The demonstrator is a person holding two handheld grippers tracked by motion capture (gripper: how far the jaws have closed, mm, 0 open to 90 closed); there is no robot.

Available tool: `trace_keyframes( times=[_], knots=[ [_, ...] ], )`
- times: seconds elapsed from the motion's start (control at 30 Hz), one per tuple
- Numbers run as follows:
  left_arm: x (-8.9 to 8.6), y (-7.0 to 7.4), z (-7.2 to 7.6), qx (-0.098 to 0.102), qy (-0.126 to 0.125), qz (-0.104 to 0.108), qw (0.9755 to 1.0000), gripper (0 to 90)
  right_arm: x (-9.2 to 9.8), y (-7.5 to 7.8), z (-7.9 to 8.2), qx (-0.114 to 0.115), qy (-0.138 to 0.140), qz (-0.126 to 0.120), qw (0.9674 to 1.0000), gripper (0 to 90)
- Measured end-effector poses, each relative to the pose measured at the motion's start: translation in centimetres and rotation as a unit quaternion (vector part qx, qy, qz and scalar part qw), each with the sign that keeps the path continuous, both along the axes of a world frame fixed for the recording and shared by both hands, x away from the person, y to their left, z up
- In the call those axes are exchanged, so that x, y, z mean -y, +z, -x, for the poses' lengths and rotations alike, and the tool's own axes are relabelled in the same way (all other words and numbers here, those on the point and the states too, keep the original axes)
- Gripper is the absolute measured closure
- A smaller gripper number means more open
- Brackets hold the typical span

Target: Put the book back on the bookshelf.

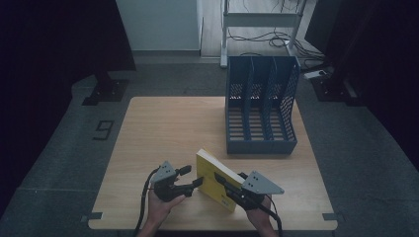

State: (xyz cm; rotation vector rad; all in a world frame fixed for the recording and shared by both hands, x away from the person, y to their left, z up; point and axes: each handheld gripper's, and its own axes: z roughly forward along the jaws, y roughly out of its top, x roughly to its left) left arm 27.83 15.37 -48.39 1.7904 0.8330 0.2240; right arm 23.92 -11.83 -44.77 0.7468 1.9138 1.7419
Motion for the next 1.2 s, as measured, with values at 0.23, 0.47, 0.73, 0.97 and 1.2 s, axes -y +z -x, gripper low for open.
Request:
trace_keyframes(
  times=[0.23,0.47,0.73,0.97,1.2],
  knots=[
    [0.0,-0.5,-0.5,-0.026,0.002,-0.007,0.9996,31.8,0.6,0.3,0.0,0.002,-0.015,-0.005,0.9999,74.0],
    [0.1,-0.8,-0.7,-0.045,0.000,-0.014,0.9989,31.7,1.6,1.2,0.2,0.014,-0.030,-0.015,0.9993,74.0],
    [0.3,-1.1,-0.8,-0.062,-0.009,-0.022,0.9978,32.8,2.3,1.7,0.4,0.020,-0.039,-0.023,0.9988,74.0],
    [0.2,-1.1,-0.9,-0.067,-0.006,-0.023,0.9974,33.0,2.2,1.7,0.4,0.021,-0.040,-0.020,0.9988,74.0],
    [0.1,-1.1,-0.9,-0.066,-0.003,-0.023,0.9975,33.7,2.5,1.8,0.4,0.019,-0.045,-0.023,0.9985,74.0]
  ],
)
